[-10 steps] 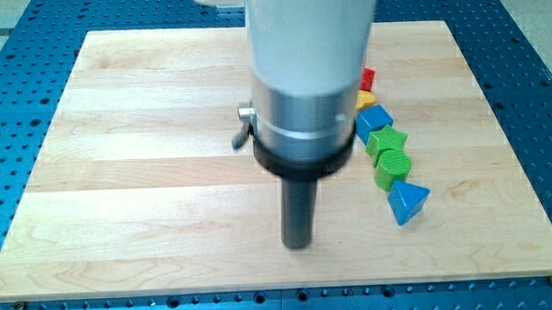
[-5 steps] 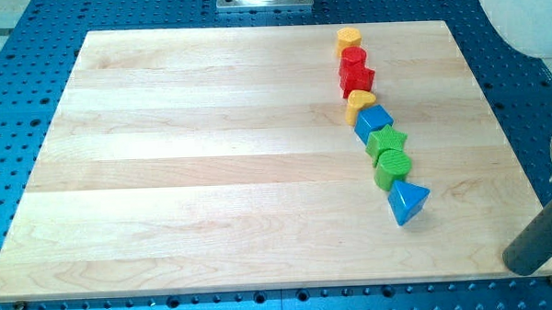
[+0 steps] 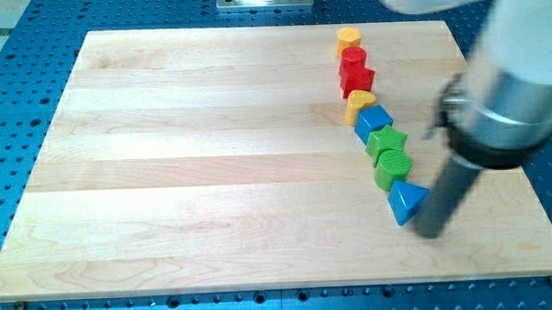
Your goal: Push the triangle towards the bottom left corner
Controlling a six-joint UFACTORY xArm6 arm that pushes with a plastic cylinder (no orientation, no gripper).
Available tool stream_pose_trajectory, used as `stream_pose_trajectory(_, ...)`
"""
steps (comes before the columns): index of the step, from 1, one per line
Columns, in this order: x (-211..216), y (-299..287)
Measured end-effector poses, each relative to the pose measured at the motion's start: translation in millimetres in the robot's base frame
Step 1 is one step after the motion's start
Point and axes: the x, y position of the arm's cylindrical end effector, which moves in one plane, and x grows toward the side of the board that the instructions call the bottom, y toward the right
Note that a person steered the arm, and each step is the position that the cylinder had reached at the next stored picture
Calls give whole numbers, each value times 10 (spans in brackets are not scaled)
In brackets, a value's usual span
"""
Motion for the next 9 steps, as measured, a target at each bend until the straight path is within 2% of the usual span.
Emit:
stream_pose_trajectory(1,0,-533)
stream_pose_trajectory(2,112,-725)
stream_pose_trajectory(3,212,-615)
stream_pose_trajectory(5,150,121)
stream_pose_trajectory(6,-155,128)
stream_pose_trajectory(8,-276,284)
stream_pose_trajectory(9,-398,37)
